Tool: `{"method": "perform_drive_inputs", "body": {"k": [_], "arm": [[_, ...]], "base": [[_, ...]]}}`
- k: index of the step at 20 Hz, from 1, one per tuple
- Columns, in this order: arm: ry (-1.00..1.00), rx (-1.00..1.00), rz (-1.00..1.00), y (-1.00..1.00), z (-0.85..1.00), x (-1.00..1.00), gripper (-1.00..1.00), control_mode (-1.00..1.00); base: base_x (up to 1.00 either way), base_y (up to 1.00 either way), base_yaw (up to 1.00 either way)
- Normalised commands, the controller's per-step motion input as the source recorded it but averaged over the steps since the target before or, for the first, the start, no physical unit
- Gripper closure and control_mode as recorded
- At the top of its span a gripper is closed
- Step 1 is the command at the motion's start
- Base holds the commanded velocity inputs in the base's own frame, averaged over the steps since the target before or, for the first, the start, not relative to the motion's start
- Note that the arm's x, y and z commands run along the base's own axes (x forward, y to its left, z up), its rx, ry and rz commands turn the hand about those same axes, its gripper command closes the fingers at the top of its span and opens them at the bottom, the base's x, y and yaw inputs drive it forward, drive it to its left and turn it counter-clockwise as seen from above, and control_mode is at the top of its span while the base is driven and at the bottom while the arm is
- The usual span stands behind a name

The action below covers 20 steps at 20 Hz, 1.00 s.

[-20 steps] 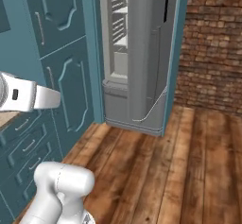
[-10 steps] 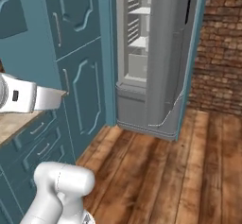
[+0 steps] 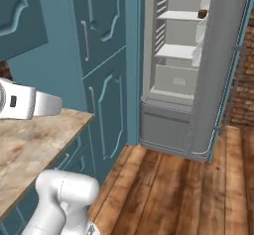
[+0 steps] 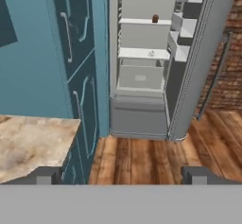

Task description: Retrieve the bottle and the shaker from the cabinet and place them next to the mixing bowl on the counter. Then add garlic from the fridge to the mixing bowl.

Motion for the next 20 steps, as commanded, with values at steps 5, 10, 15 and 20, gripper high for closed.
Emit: {"method": "perform_drive_inputs", "body": {"k": [5, 10, 15, 20], "arm": [[0.0, 0.0, 0.0, 0.0, 0.0, 0.0, -1.0, 1.0], [0.0, 0.0, 0.0, 0.0, 0.0, 0.0, -1.0, 1.0], [0.0, 0.0, 0.0, 0.0, 0.0, 0.0, -1.0, 1.0], [0.0, 0.0, 0.0, 0.0, 0.0, 0.0, -1.0, 1.0]], "base": [[1.0, 0.02, -0.16], [1.0, 0.01, -0.33], [1.0, 0.29, -0.17], [0.57, -0.33, 0.26]]}}
